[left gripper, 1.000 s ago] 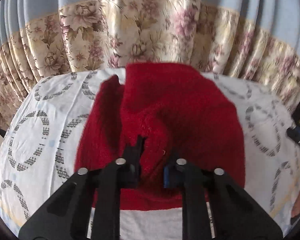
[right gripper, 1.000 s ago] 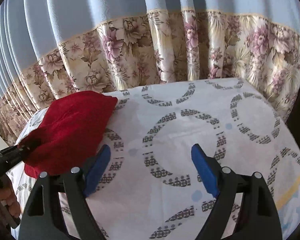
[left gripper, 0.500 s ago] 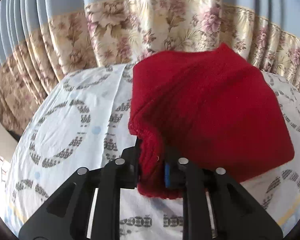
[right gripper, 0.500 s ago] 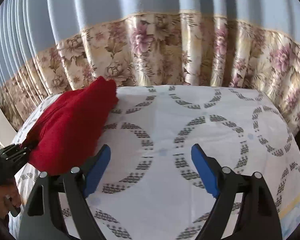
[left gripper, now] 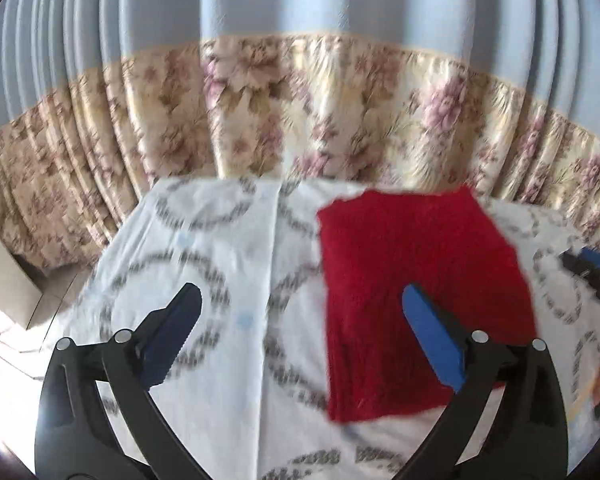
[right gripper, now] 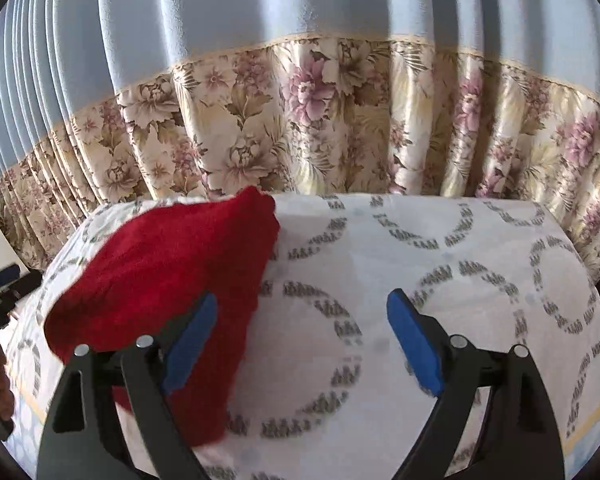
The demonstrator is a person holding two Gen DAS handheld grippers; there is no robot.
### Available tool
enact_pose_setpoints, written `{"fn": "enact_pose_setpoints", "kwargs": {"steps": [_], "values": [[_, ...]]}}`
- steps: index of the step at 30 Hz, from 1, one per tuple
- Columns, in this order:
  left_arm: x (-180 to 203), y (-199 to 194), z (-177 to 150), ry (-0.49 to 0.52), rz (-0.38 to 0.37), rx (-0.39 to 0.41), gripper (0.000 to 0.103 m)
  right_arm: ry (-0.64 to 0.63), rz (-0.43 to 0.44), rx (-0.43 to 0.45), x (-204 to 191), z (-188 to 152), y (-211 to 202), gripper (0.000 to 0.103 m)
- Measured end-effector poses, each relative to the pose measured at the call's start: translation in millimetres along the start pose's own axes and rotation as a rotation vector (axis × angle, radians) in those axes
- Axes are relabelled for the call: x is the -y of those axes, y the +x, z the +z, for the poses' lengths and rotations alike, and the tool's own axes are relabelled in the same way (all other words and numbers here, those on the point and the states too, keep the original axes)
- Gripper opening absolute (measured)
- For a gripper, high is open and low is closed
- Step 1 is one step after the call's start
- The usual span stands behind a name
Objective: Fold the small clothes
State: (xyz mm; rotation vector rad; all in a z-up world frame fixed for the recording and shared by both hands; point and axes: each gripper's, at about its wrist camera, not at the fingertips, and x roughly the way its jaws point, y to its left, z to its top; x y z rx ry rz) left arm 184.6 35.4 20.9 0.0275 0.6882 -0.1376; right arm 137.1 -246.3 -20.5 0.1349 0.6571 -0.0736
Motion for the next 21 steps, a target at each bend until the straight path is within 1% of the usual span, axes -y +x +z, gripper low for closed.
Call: {"fn": "enact_pose_setpoints", "kwargs": {"steps": [2, 4, 5, 7, 8, 9, 10, 12, 13, 15, 16, 17, 18, 19, 20, 21], "values": [[3.8, 3.9, 17.8, 0.008, 0.014, -0.005, 0.1, -0.005, 0.001, -0.001, -8.3, 12.7, 10.4, 0.088], [17.2, 19.3, 37.5, 0.024, -0.016, -0.048, 0.1, -0.009, -0.004, -0.006, -14.8, 23.4, 21.1, 0.088], [24.8, 27.3, 42.6, 0.043, -0.016, -0.06, 0.1, -0.007, 0.002, -0.014, -18.1, 29.7, 29.5, 0.088], [43.4, 52.8, 47.9, 0.106, 0.022, -0.104, 0.1, 0.0, 0.012, -0.046, -24.7, 41.2, 49.9, 0.088], [51.6, 71.6, 48.6, 0.13, 0.026, -0.131, 0.1, 0.01, 0.023, -0.066, -27.0, 47.3, 62.4, 0.088], [55.3, 88.1, 48.3, 0.141, 0.043, -0.16, 0.099, 0.014, 0.027, -0.083, -28.6, 50.9, 72.1, 0.088], [56.8, 98.2, 47.4, 0.149, 0.062, -0.168, 0.099, 0.023, 0.033, -0.11, -29.9, 55.2, 85.5, 0.088], [51.8, 122.8, 47.5, 0.151, 0.113, -0.186, 0.099, 0.033, 0.052, -0.136, -32.0, 58.8, 102.5, 0.088], [48.0, 128.0, 47.6, 0.144, 0.107, -0.193, 0.098, 0.033, 0.064, -0.159, -33.7, 61.0, 114.3, 0.088], [38.7, 140.5, 49.5, 0.135, 0.075, -0.22, 0.098, 0.027, 0.07, -0.18, -38.1, 64.1, 129.4, 0.088], [34.2, 146.7, 50.1, 0.131, 0.035, -0.243, 0.098, 0.03, 0.086, -0.205, -39.4, 65.2, 138.8, 0.088], [32.0, 151.6, 50.7, 0.135, 0.009, -0.26, 0.096, 0.033, 0.114, -0.249, -41.3, 65.2, 152.1, 0.081], [31.1, 155.0, 50.3, 0.142, -0.006, -0.271, 0.092, 0.032, 0.148, -0.279, -43.1, 63.8, 161.1, 0.069], [30.2, 160.5, 49.5, 0.155, -0.022, -0.282, 0.089, 0.029, 0.207, -0.329, -46.6, 60.5, 173.0, 0.043], [30.5, 166.2, 48.2, 0.173, -0.046, -0.291, 0.085, 0.015, 0.212, -0.337, -49.2, 58.9, 176.4, 0.037], [31.6, 169.3, 47.7, 0.181, -0.07, -0.291, 0.072, -0.014, 0.207, -0.315, -52.8, 58.6, 175.3, 0.033]]}}
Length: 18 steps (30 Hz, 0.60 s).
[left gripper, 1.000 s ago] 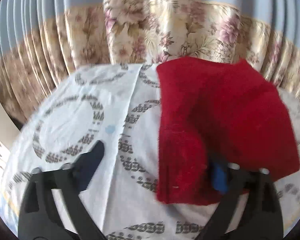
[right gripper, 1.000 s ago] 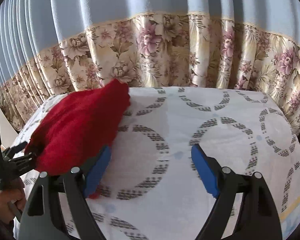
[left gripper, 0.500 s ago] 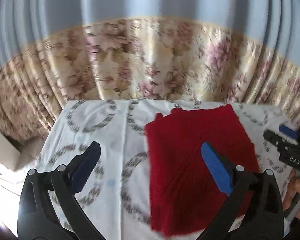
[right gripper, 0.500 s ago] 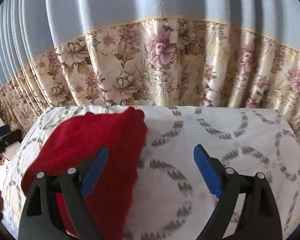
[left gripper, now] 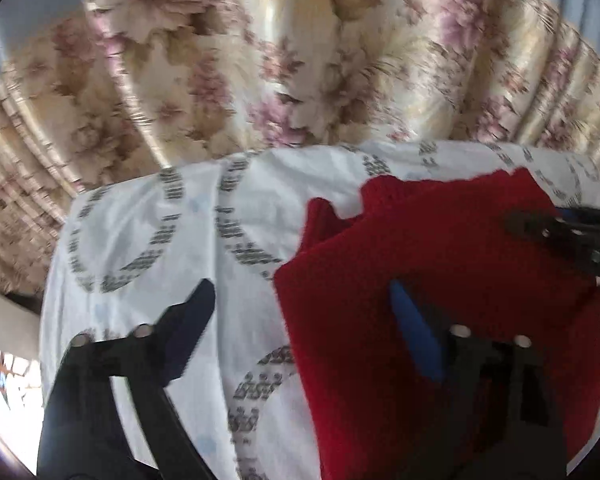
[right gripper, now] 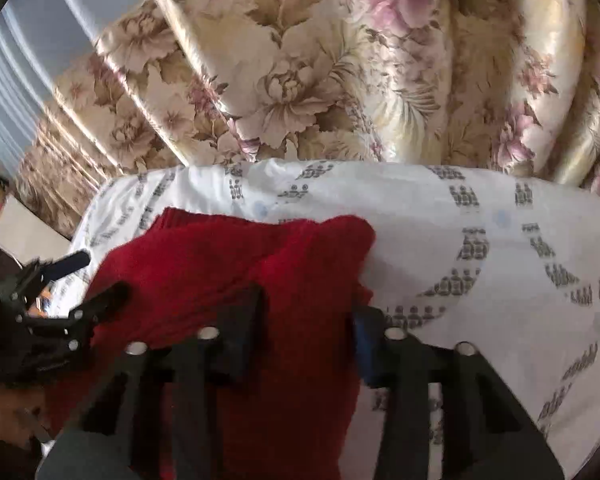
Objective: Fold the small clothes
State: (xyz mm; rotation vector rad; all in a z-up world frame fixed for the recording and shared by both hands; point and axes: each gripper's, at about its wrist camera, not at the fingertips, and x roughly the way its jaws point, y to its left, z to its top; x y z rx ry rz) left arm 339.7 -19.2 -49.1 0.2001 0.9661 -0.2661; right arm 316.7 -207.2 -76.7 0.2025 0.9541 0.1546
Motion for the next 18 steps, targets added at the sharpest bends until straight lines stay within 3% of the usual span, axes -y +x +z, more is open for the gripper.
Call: {"fn": "enact_pose_setpoints", "kwargs": {"steps": [1, 2, 3, 4, 8, 11, 12, 14, 16, 17, 18], "values": [[0.4, 2.3, 0.5, 0.005, -0.031, 0.006, 0.047, -0.023, 0.004, 0.013, -3.5, 0.0, -1.2, 0.03], [1.5, 5.2, 2.2, 0.004, -0.06, 0.012, 0.036, -0.033, 0.004, 0.028, -5.6, 0.4, -3.3, 0.028], [3.6, 5.5, 3.5, 0.012, -0.055, 0.027, 0.018, -0.045, 0.0, 0.046, -7.8, 2.0, -6.1, 0.028], [6.7, 4.9, 6.0, 0.031, -0.043, 0.051, 0.012, -0.059, 0.0, 0.07, -9.4, 3.9, -10.2, 0.027], [10.8, -5.2, 16.6, 0.054, 0.021, 0.151, 0.011, -0.107, -0.025, 0.16, -14.0, 15.9, -23.1, 0.026], [12.1, -4.4, 22.2, 0.058, 0.104, 0.202, 0.011, -0.101, -0.063, 0.144, -7.1, 22.5, -14.5, 0.028], [14.8, 0.3, 21.5, 0.074, 0.118, 0.192, 0.011, -0.095, -0.086, 0.114, -4.2, 22.4, -6.4, 0.033], [23.0, 14.9, 13.9, 0.121, 0.169, 0.167, 0.014, -0.089, -0.133, 0.082, 1.6, 20.5, 4.0, 0.061], [20.2, 19.3, 5.3, 0.115, 0.168, 0.162, 0.023, -0.057, -0.137, 0.101, 8.5, 16.2, -3.9, 0.073], [13.1, 14.4, 2.4, 0.081, 0.156, 0.17, 0.028, -0.029, -0.12, 0.113, 13.2, 12.9, -14.0, 0.074], [6.0, 7.5, -0.3, 0.051, 0.152, 0.172, 0.043, -0.014, -0.114, 0.132, 16.1, 7.6, -27.4, 0.074]]}}
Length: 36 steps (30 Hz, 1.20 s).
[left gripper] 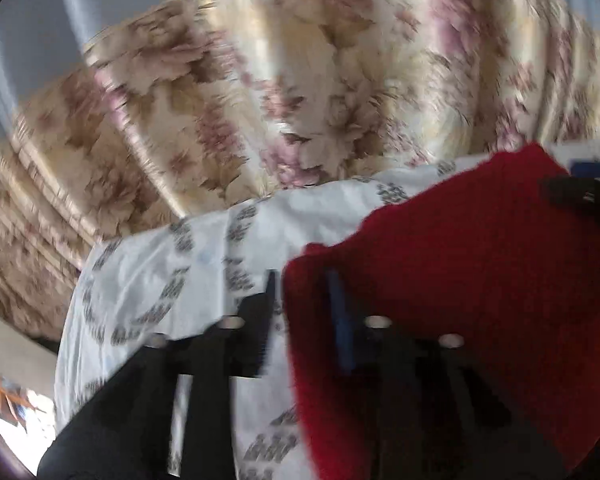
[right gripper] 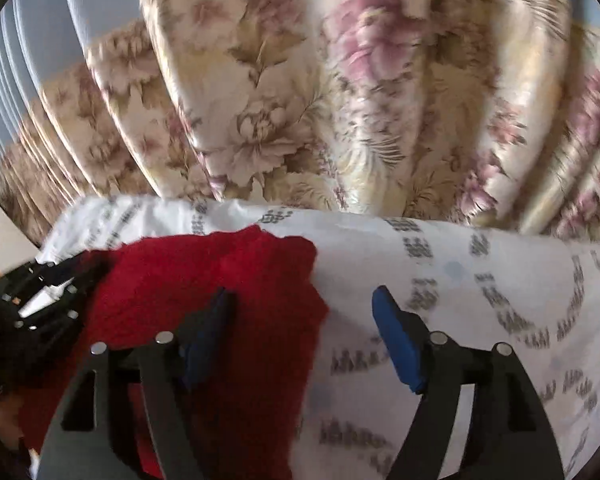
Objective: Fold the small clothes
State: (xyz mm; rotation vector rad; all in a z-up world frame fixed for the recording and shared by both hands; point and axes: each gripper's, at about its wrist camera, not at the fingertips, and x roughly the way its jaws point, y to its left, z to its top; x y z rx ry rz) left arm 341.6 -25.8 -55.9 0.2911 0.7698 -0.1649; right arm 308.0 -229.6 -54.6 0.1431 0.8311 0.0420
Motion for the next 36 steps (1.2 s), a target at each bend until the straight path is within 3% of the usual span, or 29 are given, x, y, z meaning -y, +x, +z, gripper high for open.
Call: {"fn": "enact_pose_setpoints", "kwargs": {"steps": [1, 5, 10, 15, 16, 17, 18, 19, 20, 21, 24, 26, 28, 30, 31, 32, 33, 34, 36], "values": [[-6.4, -7.9, -0.8, -0.024, 0.001, 0.004, 0.053, 0.007, -0.008, 0.016, 2.2, -4.7, -11.0, 0.074], [-34.1, -66.1, -20.4, -0.125, -0.021, 0.052, 0.069, 0.004, 0.026, 0.055, 9.2, -46.2, -71.7, 0.079], [-25.0, -118.8, -63.1, -0.206, -0.083, 0.07, 0.094, -0.011, 0.078, 0.049, -2.3, -105.0, -108.8, 0.081], [6.5, -130.3, -95.0, -0.222, -0.107, 0.048, 0.1, 0.029, 0.078, 0.008, -11.8, -139.2, -97.7, 0.079], [13.1, -125.9, -98.1, -0.213, -0.104, 0.035, 0.098, 0.037, 0.086, 0.005, -13.1, -141.9, -96.4, 0.066], [17.3, -120.5, -99.8, -0.204, -0.101, 0.03, 0.089, 0.024, 0.092, -0.001, -17.0, -144.8, -92.9, 0.046], [22.0, -113.2, -102.9, -0.183, -0.093, 0.009, 0.047, 0.015, 0.1, -0.011, -20.7, -146.9, -90.3, 0.037], [24.0, -107.6, -106.1, -0.179, -0.116, -0.018, 0.021, 0.007, 0.102, -0.014, -25.3, -149.1, -89.2, 0.03], [23.7, -104.9, -110.2, -0.206, -0.155, -0.034, 0.016, -0.008, 0.099, -0.009, -30.7, -151.0, -90.2, 0.025], [25.1, -111.6, -111.6, -0.192, -0.139, -0.017, 0.01, -0.02, 0.094, 0.001, -35.5, -152.3, -93.4, 0.024], [28.6, -129.0, -117.4, -0.145, -0.081, 0.019, 0.01, -0.037, 0.103, 0.011, -41.8, -157.5, -103.2, 0.023], [23.2, -114.9, -128.3, -0.161, -0.085, -0.033, 0.011, -0.081, 0.07, -0.01, -49.1, -171.4, -95.1, 0.023], [21.3, -108.4, -136.6, -0.16, -0.078, -0.02, 0.017, -0.111, 0.048, -0.005, -51.7, -179.0, -92.0, 0.025], [21.7, -109.3, -136.3, -0.151, -0.072, -0.01, 0.022, -0.125, 0.03, -0.002, -52.4, -179.7, -94.9, 0.034], [20.0, -108.7, -135.5, -0.16, -0.074, -0.007, 0.032, -0.121, 0.026, -0.003, -51.7, -178.7, -96.1, 0.044], [15.7, -109.7, -134.8, -0.172, -0.076, -0.008, 0.038, -0.107, 0.03, -0.007, -48.3, -176.8, -99.9, 0.066], [7.8, -113.3, -133.2, -0.194, -0.092, 0.0, 0.052, -0.092, 0.042, -0.006, -44.3, -175.5, -103.8, 0.076], [3.9, -117.0, -132.6, -0.207, -0.098, 0.006, 0.07, -0.075, 0.07, 0.002, -39.3, -173.3, -109.8, 0.082], [-10.7, -130.3, -126.3, -0.236, -0.09, 0.038, 0.089, -0.051, 0.085, 0.036, -27.3, -167.2, -124.6, 0.082]]}}
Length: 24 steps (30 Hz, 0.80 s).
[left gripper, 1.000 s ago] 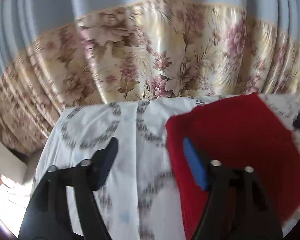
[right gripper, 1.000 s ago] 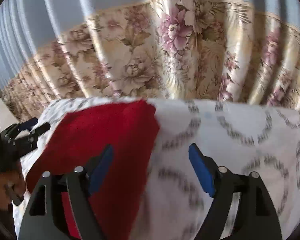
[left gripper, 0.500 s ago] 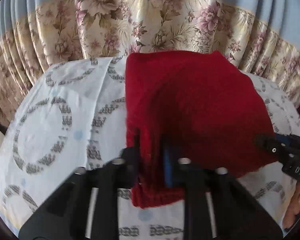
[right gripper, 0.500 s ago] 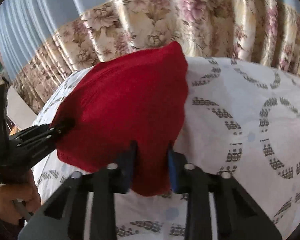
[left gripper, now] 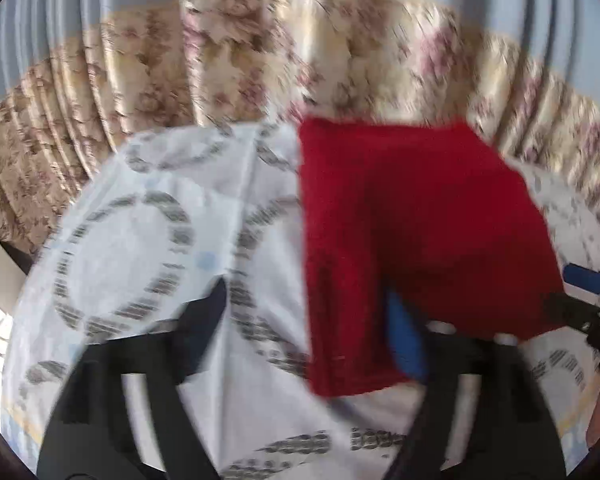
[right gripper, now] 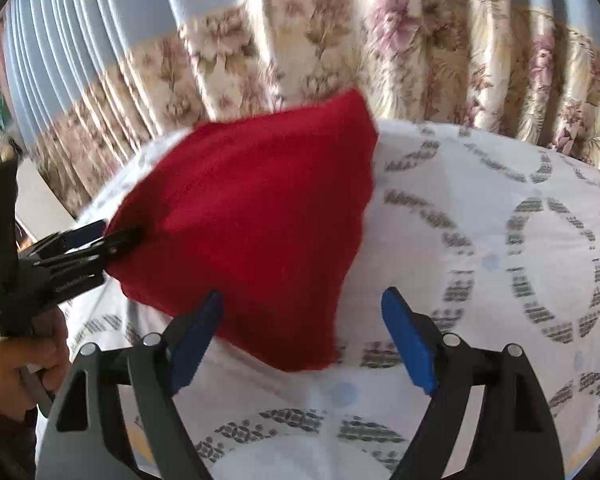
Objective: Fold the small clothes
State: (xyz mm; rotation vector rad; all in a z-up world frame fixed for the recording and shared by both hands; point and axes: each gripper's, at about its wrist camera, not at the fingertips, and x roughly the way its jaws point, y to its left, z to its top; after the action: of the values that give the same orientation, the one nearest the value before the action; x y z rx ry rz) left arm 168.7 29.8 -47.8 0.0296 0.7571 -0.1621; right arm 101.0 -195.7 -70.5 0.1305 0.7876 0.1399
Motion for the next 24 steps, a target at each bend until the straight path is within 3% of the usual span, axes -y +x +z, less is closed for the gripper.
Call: {"fn": "enact_pose_setpoints", "kwargs": {"steps": [3, 6, 11, 14, 20, 24], "values": [[-11.2, -17.5, 17.7, -0.025, -0.021, 0.043, 0.1, 0.005, -0.039, 0.028, 11.6, 12.0, -10.6, 0.083], [-15.3, -19.2, 36.2, -0.029, -0.009, 0.059, 0.1, 0.019, -0.066, 0.038, 21.3, 28.5, -8.9, 0.083], [-8.5, 12.0, 53.9, -0.04, -0.02, -0.011, 0.1, 0.034, -0.122, 0.072, 24.9, 58.2, 4.2, 0.085], [-2.7, 32.5, 58.0, -0.044, 0.002, -0.04, 0.1, 0.06, -0.121, 0.061, 27.1, 71.4, 20.6, 0.085], [7.3, 51.1, 65.0, -0.075, -0.064, -0.047, 0.1, 0.106, -0.086, 0.044, 27.4, 85.1, 52.7, 0.085], [16.9, 64.1, 61.7, -0.042, -0.056, -0.056, 0.1, 0.106, -0.074, 0.035, 22.2, 82.4, 69.9, 0.085]]}}
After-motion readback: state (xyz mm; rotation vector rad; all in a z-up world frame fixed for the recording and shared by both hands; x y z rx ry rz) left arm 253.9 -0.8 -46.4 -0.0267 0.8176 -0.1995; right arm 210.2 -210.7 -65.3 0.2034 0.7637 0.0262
